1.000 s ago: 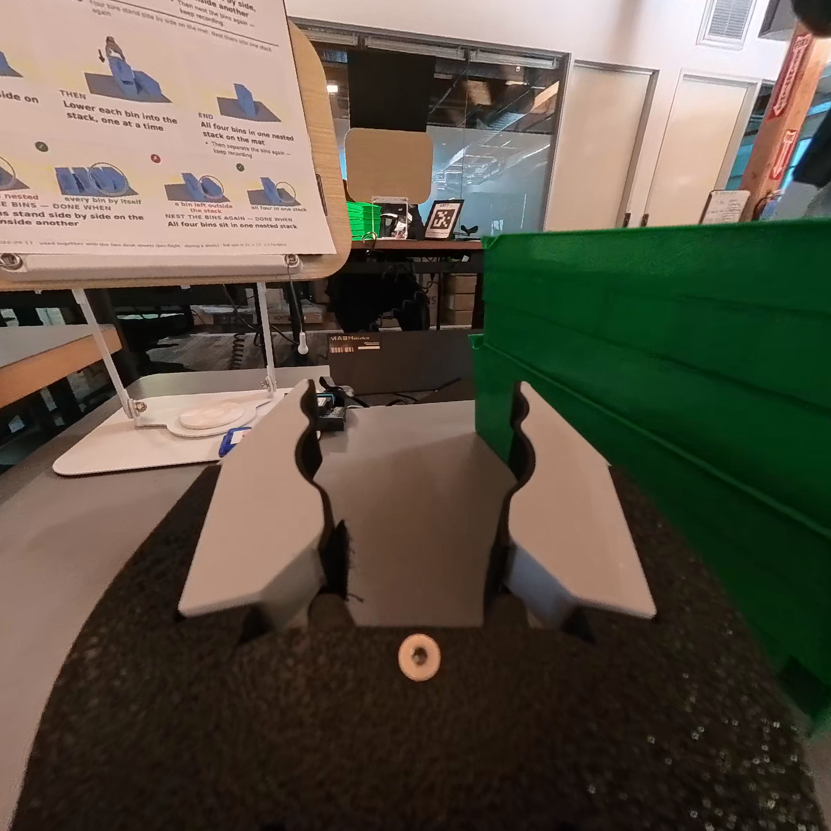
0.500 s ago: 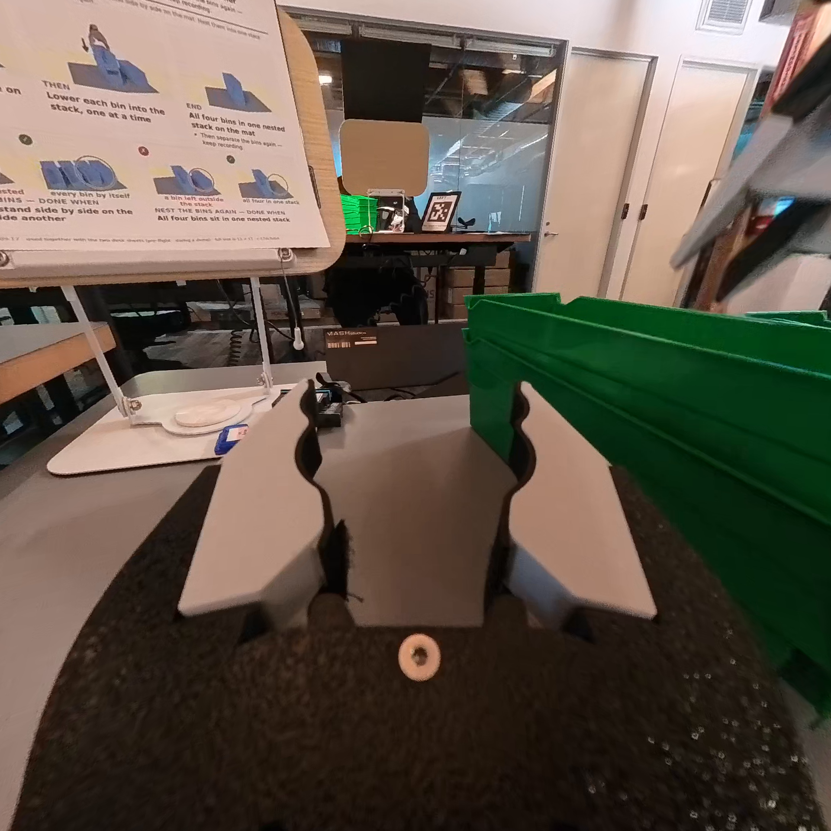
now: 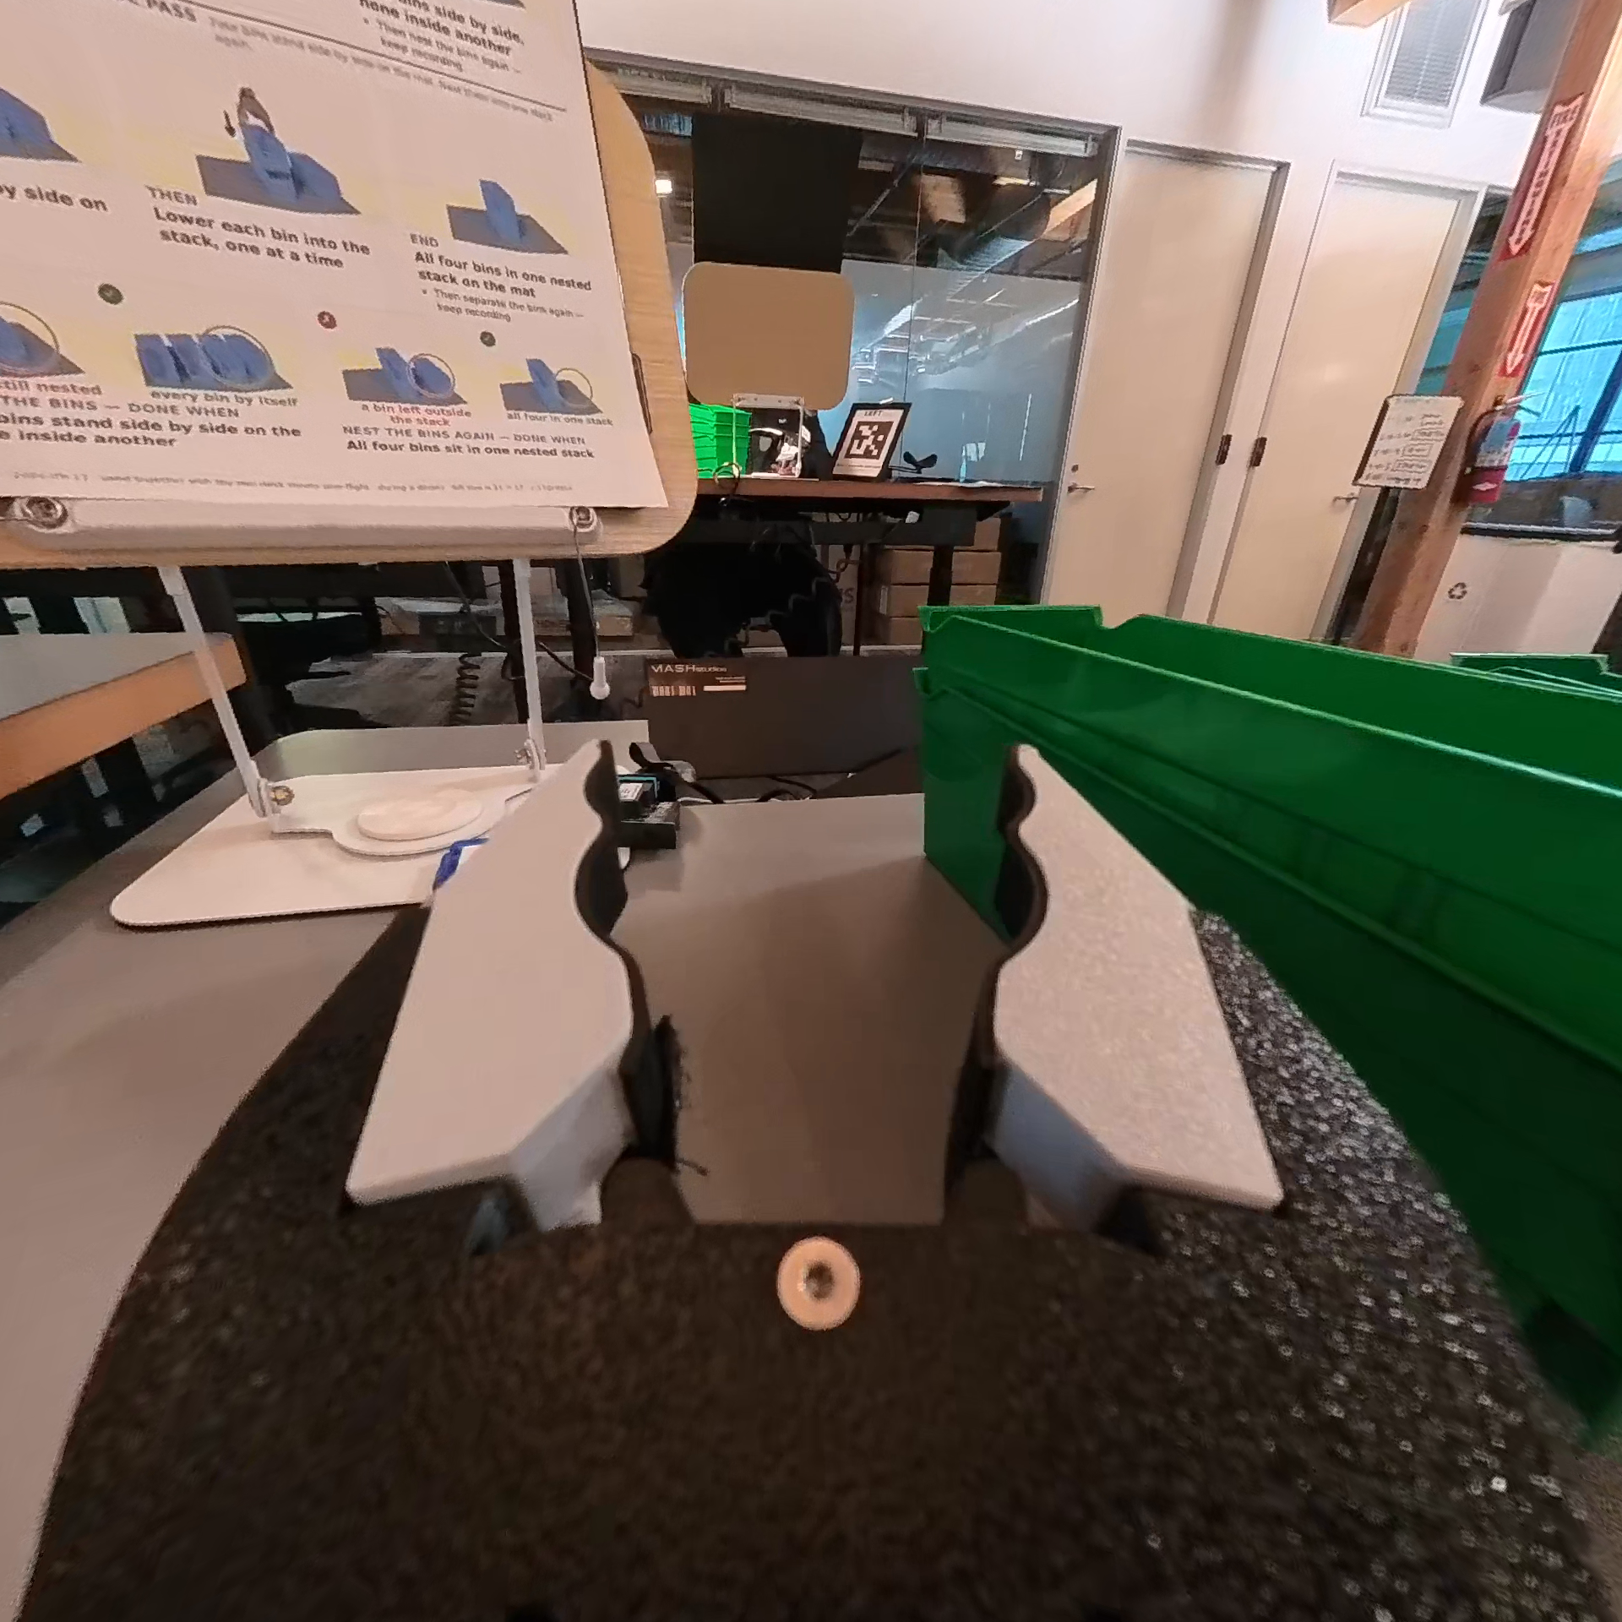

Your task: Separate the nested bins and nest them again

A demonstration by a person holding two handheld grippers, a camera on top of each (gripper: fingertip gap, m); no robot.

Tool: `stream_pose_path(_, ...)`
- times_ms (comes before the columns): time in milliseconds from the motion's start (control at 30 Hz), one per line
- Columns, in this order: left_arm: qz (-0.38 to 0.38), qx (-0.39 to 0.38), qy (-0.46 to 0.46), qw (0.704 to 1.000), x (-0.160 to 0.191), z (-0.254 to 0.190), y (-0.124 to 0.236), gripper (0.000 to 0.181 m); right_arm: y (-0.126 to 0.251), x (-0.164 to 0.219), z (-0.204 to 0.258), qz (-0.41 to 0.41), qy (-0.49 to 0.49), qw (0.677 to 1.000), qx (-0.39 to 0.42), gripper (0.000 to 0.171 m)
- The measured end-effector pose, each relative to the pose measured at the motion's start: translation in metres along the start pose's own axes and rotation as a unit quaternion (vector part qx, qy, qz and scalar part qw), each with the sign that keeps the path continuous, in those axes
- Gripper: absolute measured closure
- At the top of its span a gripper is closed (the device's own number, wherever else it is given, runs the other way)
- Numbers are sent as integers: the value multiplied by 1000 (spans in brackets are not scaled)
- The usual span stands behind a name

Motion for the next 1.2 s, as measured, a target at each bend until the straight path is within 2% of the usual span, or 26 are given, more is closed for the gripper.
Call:
stream_pose_path(67,0,-1,-6,1000,0,-1,0,97,3,42,38,76,82,994,-16,87)
stream_pose_path(167,3,-2,-13,1000,0,-2,-1,97,-10,94,77,189,135,972,-46,91)
stream_pose_path(367,12,-3,-25,1000,3,-3,-2,97,-42,142,96,295,171,938,-56,99)
stream_pose_path(633,20,-4,-32,999,6,-3,-5,97,-63,149,98,316,219,923,-32,121)
stream_pose_path(700,22,-2,-32,999,6,-3,-5,97,-66,151,101,322,219,920,-29,133)
stream_pose_path(1000,25,4,-35,999,7,-6,-7,98,-56,149,108,322,192,927,-12,140)
stream_pose_path(1200,25,6,-32,999,7,-7,-7,98,-47,127,112,287,168,943,-1,142)
Point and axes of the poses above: each gripper's, where its closed fingertips meet, y back along the fingers, x out of its underside, z = x × y across the jaws, the point moved 9 cm from there along y, back along the fingers, and after that the axes turned 8 degrees about z, right-handed, at the moved point
